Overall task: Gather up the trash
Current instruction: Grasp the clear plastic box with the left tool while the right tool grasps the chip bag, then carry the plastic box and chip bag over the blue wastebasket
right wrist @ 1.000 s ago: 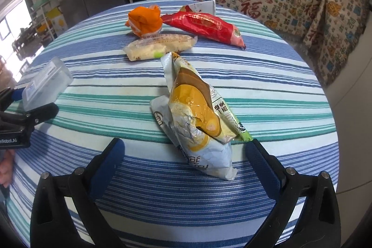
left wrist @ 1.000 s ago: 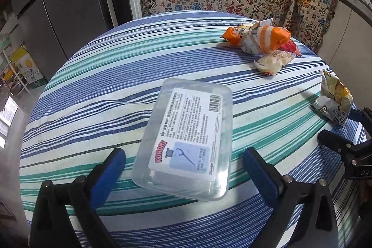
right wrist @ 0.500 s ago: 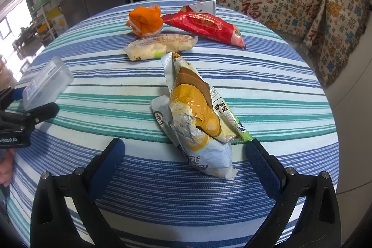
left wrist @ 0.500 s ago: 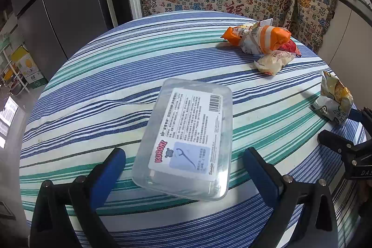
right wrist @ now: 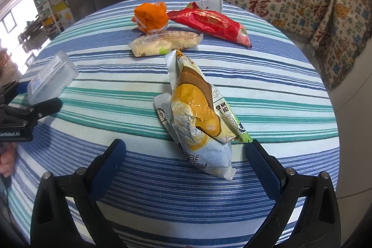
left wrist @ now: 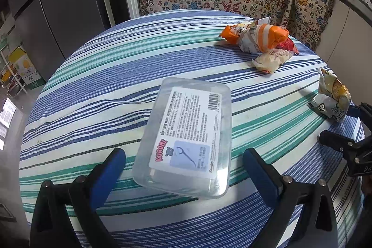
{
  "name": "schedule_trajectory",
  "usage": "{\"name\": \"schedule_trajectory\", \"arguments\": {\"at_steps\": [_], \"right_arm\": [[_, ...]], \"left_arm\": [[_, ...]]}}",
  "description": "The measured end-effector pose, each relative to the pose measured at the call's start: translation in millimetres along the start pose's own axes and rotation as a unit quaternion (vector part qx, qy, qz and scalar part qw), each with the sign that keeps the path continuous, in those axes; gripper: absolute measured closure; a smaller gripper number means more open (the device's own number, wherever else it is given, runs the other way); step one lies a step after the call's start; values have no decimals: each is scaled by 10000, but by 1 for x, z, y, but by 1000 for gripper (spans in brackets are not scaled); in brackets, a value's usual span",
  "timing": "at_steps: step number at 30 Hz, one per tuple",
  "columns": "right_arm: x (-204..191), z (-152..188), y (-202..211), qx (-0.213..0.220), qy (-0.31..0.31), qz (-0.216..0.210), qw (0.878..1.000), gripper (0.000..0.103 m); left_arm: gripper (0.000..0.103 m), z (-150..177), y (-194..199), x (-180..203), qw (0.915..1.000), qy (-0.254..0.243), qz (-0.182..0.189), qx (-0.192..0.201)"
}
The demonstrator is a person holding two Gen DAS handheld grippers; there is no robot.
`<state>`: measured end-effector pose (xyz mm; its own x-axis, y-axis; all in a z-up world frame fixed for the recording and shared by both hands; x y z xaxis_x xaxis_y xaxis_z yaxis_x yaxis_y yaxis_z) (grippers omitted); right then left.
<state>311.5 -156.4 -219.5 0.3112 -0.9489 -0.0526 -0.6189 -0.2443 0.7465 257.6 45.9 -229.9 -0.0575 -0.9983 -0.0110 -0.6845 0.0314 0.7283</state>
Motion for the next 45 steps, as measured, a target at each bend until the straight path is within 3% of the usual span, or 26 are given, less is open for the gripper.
{"name": "schedule_trajectory", "arguments": {"at_steps": [6, 10, 11, 12, 13, 15, 20, 25, 31, 37, 41, 45], "right_arm": [[21, -19, 25, 378, 36, -661, 9971, 2], [10, -20, 22, 399, 438, -543, 9968, 13], [8, -21, 20, 406, 453, -521, 9968, 19], [8, -22, 17, 379, 435, -520, 9970, 49], [9, -22, 14, 317, 381, -445, 9978, 70], [15, -22, 20, 387, 93, -527, 9978, 76], [29, -18, 44, 612, -251, -526, 9964, 77], [77, -4, 73, 836, -856, -327, 9923, 77], [168, 28, 121, 1042, -1582, 497, 9806, 77], [256, 85, 140, 550, -2209, 1432, 9632, 77], [294, 110, 148, 411, -2520, 1614, 9533, 77], [320, 129, 155, 344, -2751, 1758, 9446, 77]], "left_arm": [[2, -8, 10, -9, 9972, 176, 710, 153], [4, -13, 9, 1, 9975, -89, 668, 188], [17, -13, 9, 2, 9976, -124, 666, 175], [40, -14, 8, 2, 9979, -136, 614, 154], [41, -15, 8, 1, 9980, -139, 590, 161], [41, -16, 11, -2, 9975, -7, 683, 202], [41, -15, 26, 4, 9961, 12, 774, 429], [41, -13, 44, 43, 9922, -69, 1155, 466], [41, -28, 68, 137, 9789, -384, 1945, 485], [41, -48, 70, 263, 9595, -848, 2659, 397], [41, -50, 52, 331, 9501, -1017, 2943, 177], [41, -41, 29, 387, 9462, -1200, 3006, -16]]}}
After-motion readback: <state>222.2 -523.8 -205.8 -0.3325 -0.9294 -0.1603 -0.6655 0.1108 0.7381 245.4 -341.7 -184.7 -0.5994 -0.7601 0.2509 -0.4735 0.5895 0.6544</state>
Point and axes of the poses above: each gripper's, at about its wrist camera, not at the fingertips, and y roughly against the way its jaws point, x to its right, z to its underside, the point moved 2 cm from there along -y, roughly the way its jaws point, and after that the axes turned 8 degrees about x, right-handed, at the moved point
